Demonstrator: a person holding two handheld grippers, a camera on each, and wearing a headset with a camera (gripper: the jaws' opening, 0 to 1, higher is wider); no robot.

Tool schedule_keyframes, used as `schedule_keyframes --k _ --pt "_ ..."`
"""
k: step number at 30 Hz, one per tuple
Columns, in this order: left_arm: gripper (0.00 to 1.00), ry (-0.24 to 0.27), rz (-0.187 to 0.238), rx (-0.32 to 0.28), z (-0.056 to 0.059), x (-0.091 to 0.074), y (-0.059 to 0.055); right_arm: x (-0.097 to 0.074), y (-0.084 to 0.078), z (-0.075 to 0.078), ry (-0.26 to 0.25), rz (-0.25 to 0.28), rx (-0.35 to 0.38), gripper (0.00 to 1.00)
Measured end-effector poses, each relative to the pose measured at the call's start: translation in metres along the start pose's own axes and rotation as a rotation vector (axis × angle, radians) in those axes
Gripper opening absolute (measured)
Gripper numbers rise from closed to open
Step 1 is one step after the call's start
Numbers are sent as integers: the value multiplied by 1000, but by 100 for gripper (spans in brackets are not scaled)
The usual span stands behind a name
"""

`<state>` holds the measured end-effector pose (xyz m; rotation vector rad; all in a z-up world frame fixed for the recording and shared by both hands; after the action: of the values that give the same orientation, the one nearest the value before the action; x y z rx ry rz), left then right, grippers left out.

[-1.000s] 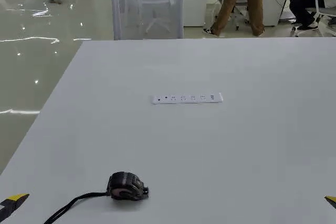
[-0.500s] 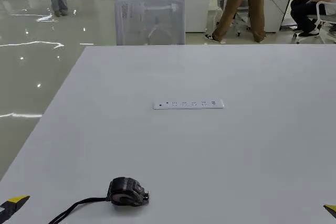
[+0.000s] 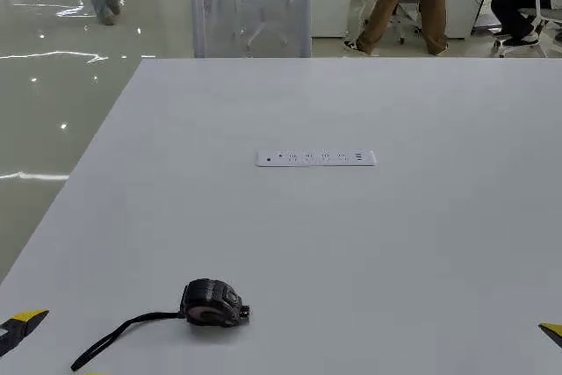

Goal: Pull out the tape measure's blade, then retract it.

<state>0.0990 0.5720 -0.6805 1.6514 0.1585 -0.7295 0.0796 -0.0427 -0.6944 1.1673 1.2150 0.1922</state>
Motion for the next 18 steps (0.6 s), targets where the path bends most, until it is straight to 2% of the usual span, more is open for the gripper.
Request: schedule_keyframes --k 1,3,8,10,12,14,16,18 --pt "100 -14 1 19 1 3 2 2 1 1 2 -2 -6 100" --pt "100 -48 -25 44 4 11 6 8 6 1 12 -13 -22 100" --pt "100 -100 -8 128 12 34 19 28 18 3 65 -22 -60 100" --pt "100 -115 -10 159 15 45 23 40 25 0 90 -22 -69 100" --pt "100 -144 -30 207 20 54 25 52 31 -1 116 -25 -83 100" --pt "96 -195 -55 246 27 62 27 65 39 -4 148 -28 -102 100" --pt "95 -212 -56 308 31 71 30 78 45 -6 175 -30 -115 100" --pt "95 -237 -55 324 35 77 35 87 51 -7 191 -29 -126 100"
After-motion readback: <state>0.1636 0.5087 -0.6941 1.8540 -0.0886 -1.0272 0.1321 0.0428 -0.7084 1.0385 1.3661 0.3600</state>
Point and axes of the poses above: the centre of the closed fingertips' face, and the gripper's own axes: x roughly forward along the fingers, z roughly to its right, y roughly out of its top, the point moved 8 cm from there along -x, roughly backward along the fingers, and after that the axes turned 15 degrees about y, right-handed, at the moved point
